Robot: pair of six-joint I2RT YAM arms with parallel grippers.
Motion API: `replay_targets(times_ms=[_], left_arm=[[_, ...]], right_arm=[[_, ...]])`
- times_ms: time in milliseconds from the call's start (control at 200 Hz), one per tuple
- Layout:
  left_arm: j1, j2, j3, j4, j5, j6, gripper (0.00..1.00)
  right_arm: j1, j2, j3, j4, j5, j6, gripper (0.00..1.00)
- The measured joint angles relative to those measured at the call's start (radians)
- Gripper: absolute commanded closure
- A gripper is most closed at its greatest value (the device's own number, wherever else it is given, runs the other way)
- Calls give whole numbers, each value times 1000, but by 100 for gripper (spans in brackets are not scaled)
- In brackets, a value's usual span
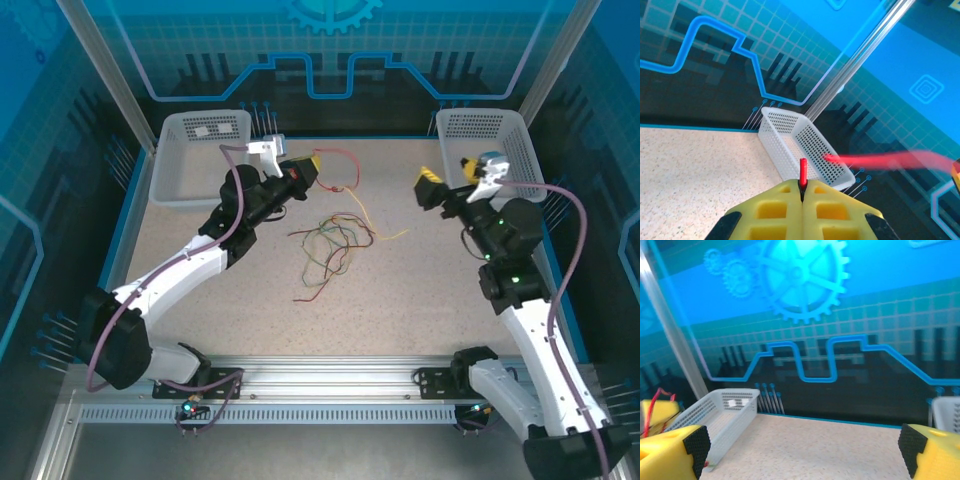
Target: Untangle the cables
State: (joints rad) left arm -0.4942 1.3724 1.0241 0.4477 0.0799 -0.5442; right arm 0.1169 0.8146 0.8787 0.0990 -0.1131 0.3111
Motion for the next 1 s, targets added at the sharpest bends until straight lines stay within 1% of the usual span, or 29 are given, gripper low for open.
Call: replay_targets(times_ms=[75, 120, 180, 255, 370, 445, 525, 610, 780, 1001], left_arm=[[0, 0, 0, -18, -10, 0, 100], [0, 0, 0, -25, -17, -1, 100], [0, 0, 0, -35, -26, -8, 100], [0, 0, 2, -48, -39, -28, 100], [0, 2, 15, -77, -53, -61, 100], [0, 3, 27, -86, -60, -81, 100], [0, 3, 35, -85, -60, -103, 100], [0, 4, 36, -83, -57, -121, 100], [0, 18, 36, -69, -38, -164, 100], [-1, 21, 35, -25, -20, -193, 100]], right_arm=[[-76, 9, 17, -13, -64, 38, 0], [-85, 8, 15, -5, -101, 46, 1], [-72, -5, -31, 67, -153, 48, 3], [-26, -31, -130, 152, -191, 35, 6], [75, -41, -322, 298, -204, 6, 8], [156, -27, -435, 361, -177, -21, 8], [206, 17, -491, 426, -160, -41, 5], [229, 114, -491, 516, -153, -53, 0], [277, 359, -433, 669, -140, -54, 0], [335, 641, -234, 816, -153, -48, 0]])
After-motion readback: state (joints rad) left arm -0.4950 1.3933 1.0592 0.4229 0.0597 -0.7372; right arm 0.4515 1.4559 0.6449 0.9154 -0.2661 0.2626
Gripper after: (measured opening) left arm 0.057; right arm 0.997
